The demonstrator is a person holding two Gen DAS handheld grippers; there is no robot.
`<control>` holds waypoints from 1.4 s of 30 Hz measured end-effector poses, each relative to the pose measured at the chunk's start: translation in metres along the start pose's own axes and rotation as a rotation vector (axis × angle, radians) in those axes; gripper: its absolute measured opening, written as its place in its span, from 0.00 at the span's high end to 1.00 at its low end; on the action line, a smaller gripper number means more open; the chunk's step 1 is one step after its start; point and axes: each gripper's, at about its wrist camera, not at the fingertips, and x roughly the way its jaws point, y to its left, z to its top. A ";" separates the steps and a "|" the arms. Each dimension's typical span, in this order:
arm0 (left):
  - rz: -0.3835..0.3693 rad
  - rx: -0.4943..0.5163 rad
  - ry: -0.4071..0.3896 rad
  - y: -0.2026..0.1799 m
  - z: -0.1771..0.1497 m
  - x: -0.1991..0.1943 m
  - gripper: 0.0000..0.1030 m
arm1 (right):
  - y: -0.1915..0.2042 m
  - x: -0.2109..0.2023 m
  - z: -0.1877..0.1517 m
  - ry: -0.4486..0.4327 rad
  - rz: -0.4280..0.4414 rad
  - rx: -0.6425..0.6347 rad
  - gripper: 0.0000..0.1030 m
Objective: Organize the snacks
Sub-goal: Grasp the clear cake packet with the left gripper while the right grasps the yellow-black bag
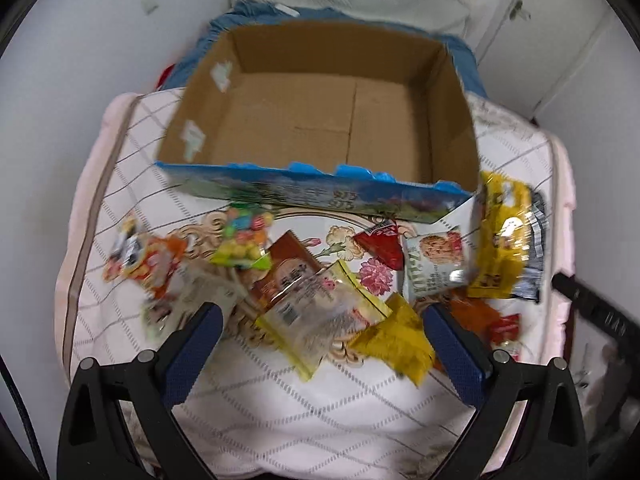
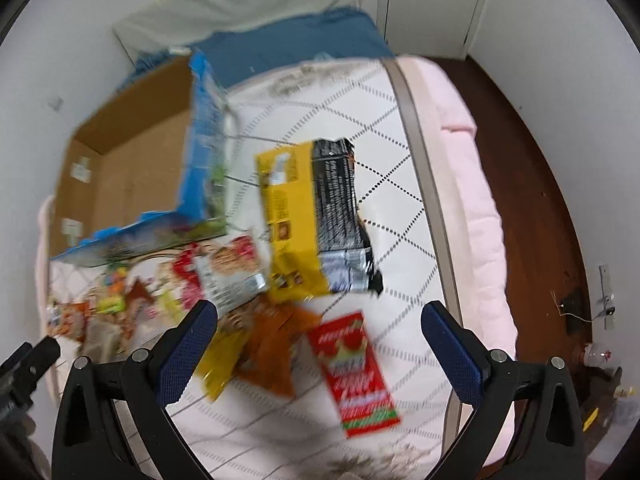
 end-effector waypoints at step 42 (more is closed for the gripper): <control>0.046 0.729 0.478 -0.057 -0.003 0.169 0.00 | 0.028 0.102 -0.016 0.317 0.134 -0.160 0.14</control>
